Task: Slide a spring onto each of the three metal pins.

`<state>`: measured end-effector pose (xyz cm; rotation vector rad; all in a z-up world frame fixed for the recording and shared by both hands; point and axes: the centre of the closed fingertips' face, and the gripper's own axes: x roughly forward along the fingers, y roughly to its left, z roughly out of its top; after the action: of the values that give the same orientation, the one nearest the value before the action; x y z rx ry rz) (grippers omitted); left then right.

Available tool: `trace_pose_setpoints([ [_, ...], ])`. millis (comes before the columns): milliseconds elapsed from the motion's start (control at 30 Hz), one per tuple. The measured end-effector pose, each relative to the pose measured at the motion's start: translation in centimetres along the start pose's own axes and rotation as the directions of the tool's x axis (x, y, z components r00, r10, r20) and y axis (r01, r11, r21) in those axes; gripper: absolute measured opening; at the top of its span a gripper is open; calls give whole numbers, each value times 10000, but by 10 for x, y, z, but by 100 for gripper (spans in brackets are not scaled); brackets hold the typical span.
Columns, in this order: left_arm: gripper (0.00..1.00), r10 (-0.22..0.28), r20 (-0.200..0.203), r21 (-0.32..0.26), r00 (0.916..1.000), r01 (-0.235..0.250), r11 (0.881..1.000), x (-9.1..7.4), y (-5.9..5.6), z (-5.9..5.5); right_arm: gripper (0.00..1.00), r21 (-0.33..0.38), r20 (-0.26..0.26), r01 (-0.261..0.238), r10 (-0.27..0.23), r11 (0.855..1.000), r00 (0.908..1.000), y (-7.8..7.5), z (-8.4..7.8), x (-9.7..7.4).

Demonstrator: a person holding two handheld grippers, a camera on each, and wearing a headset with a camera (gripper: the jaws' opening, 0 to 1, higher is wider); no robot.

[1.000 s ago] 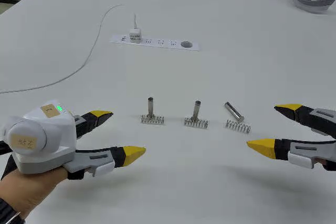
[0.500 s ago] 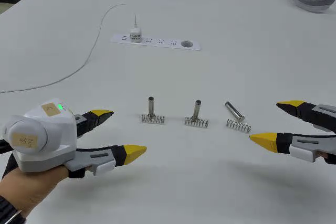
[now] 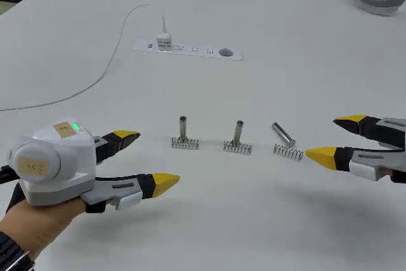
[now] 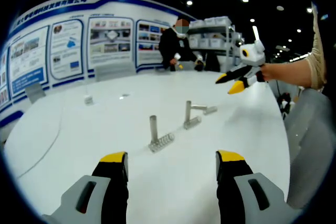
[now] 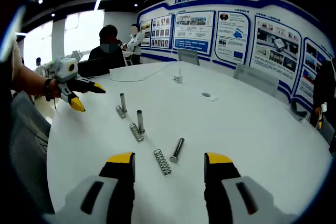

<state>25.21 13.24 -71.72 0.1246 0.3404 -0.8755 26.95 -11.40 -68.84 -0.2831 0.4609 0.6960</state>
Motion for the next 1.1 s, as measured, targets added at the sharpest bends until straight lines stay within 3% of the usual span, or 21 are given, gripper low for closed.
trace_pose_setpoints([
  [333,68,16,-11,-6,10000,-16,10000,0,0,0,48,-192,-345,142,-148,9997,9993,-9,12,23],
  [533,68,-28,-8,-12,10000,28,10000,1,-2,0,43,-400,-828,366,-398,9985,9958,-17,11,40],
  [800,67,-92,-38,-41,10000,92,9999,3,-1,-2,35,-17,-1198,517,-515,9987,9915,-24,13,61],
  [933,67,-99,-75,-74,9999,98,9999,4,-2,-3,32,-56,-1463,542,-544,9985,9877,-23,10,71],
  [1100,67,-122,-86,-81,9999,121,9999,5,-3,-3,28,36,-2154,701,-676,9975,9742,-26,-2,81],
])
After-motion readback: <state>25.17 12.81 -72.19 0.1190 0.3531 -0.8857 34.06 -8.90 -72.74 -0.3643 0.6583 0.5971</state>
